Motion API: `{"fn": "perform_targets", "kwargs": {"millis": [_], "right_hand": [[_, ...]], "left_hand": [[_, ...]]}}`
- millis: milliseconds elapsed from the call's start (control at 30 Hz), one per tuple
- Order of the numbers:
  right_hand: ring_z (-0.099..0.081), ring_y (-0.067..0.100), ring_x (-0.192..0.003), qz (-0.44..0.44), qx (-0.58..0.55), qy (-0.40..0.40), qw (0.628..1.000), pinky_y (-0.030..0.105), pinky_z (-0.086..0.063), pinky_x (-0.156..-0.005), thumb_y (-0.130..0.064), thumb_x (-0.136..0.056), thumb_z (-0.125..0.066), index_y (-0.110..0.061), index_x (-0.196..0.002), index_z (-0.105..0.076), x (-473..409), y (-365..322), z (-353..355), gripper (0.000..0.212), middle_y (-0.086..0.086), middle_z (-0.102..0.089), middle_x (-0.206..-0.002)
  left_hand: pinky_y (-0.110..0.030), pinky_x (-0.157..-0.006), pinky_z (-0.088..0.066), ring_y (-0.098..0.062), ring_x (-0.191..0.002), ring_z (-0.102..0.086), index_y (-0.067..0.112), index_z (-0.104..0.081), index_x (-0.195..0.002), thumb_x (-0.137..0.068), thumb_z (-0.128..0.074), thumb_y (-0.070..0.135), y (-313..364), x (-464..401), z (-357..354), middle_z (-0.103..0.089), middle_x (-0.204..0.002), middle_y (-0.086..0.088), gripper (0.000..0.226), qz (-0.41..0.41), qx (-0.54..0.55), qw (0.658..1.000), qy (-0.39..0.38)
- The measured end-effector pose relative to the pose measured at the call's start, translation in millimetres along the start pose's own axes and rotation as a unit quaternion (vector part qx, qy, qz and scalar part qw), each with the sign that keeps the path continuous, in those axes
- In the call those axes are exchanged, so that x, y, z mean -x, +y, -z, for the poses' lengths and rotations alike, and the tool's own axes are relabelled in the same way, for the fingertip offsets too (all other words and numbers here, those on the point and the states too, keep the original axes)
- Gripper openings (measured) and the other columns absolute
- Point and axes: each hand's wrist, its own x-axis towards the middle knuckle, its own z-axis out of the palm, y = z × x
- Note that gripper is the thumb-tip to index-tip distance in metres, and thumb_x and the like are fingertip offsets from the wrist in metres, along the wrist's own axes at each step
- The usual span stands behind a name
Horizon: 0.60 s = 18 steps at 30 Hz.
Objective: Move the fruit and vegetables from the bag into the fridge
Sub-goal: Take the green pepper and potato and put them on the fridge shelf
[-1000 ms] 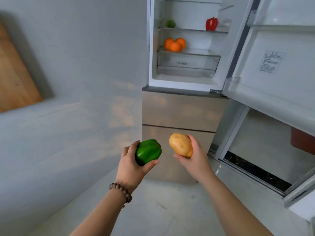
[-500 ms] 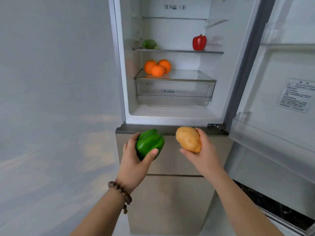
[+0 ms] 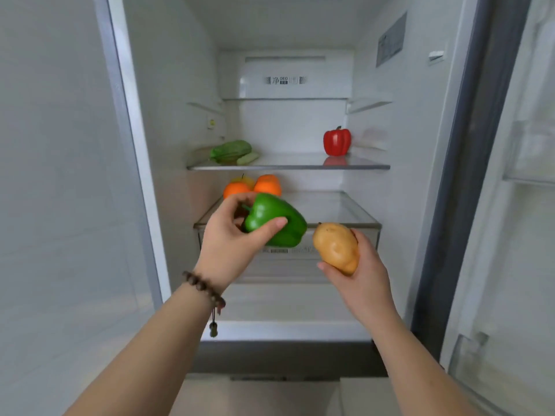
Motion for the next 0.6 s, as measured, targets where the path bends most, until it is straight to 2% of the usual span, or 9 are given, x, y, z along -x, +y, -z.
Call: {"fn": "perform_targets", "kwargs": {"millis": [100, 167, 267, 433, 500, 600], "right_hand": [[-0.049, 0.019, -0.114, -0.006, -0.003, 0.004, 1.0, 0.04, -0.046, -0.095, -0.047, -0.07, -0.074, -0.034, -0.139, -0.027, -21.7, 1.3, -3.8, 0.085, -0.004, -0.046, -0.132], [-0.049, 0.019, -0.114, -0.009, 0.001, 0.008, 1.0, 0.037, -0.046, -0.093, -0.046, -0.07, -0.074, -0.034, -0.139, -0.026, -33.5, 2.8, -5.2, 0.085, -0.004, -0.045, -0.132], [-0.051, 0.02, -0.112, -0.025, 0.001, 0.038, 0.999, 0.031, -0.043, -0.089, -0.042, -0.07, -0.075, -0.031, -0.14, -0.028, -48.0, 7.0, -5.1, 0.085, -0.001, -0.047, -0.132], [-0.054, 0.016, -0.109, -0.031, -0.01, 0.074, 0.997, 0.031, -0.045, -0.09, -0.035, -0.067, -0.079, -0.032, -0.136, -0.033, -60.1, 12.9, -8.0, 0.082, -0.005, -0.05, -0.129], [-0.054, 0.015, -0.109, -0.032, -0.01, 0.088, 0.996, 0.028, -0.044, -0.089, -0.031, -0.065, -0.081, -0.031, -0.135, -0.036, -62.9, 15.2, -9.5, 0.083, -0.006, -0.051, -0.13], [-0.052, 0.01, -0.109, -0.031, 0.01, 0.102, 0.994, 0.019, -0.038, -0.084, -0.027, -0.061, -0.084, -0.027, -0.135, -0.038, -66.4, 20.1, -12.4, 0.087, -0.007, -0.049, -0.131]], "left_hand": [[-0.025, -0.071, -0.056, -0.008, -0.084, -0.066, 0.022, -0.059, -0.102, -0.059, -0.083, 0.042, 9.8, -62.0, -14.0, -0.067, -0.098, -0.001, 0.053, -0.012, 0.047, 0.999, -0.011], [-0.026, -0.075, -0.056, -0.009, -0.088, -0.065, 0.022, -0.057, -0.108, -0.06, -0.084, 0.041, 14.9, -106.3, -25.9, -0.063, -0.104, -0.001, 0.058, -0.033, 0.043, 0.998, -0.02], [-0.028, -0.085, -0.051, -0.015, -0.099, -0.059, 0.019, -0.047, -0.121, -0.059, -0.086, 0.041, 19.6, -171.9, -51.1, -0.055, -0.114, -0.001, 0.077, -0.024, -0.006, 0.998, -0.06], [-0.028, -0.083, -0.046, -0.015, -0.099, -0.054, 0.013, -0.048, -0.12, -0.059, -0.083, 0.049, 7.1, -264.0, -99.2, -0.053, -0.109, 0.001, 0.079, 0.009, -0.138, 0.98, -0.144], [-0.034, -0.089, -0.05, -0.019, -0.104, -0.056, 0.013, -0.048, -0.124, -0.052, -0.086, 0.051, -2.8, -291.0, -116.7, -0.054, -0.118, -0.003, 0.089, 0.04, -0.125, 0.972, -0.194], [-0.042, -0.089, -0.053, -0.024, -0.105, -0.058, 0.011, -0.043, -0.125, -0.036, -0.086, 0.056, -18.5, -320.0, -141.9, -0.051, -0.122, -0.007, 0.109, 0.069, -0.096, 0.969, -0.216]]}}
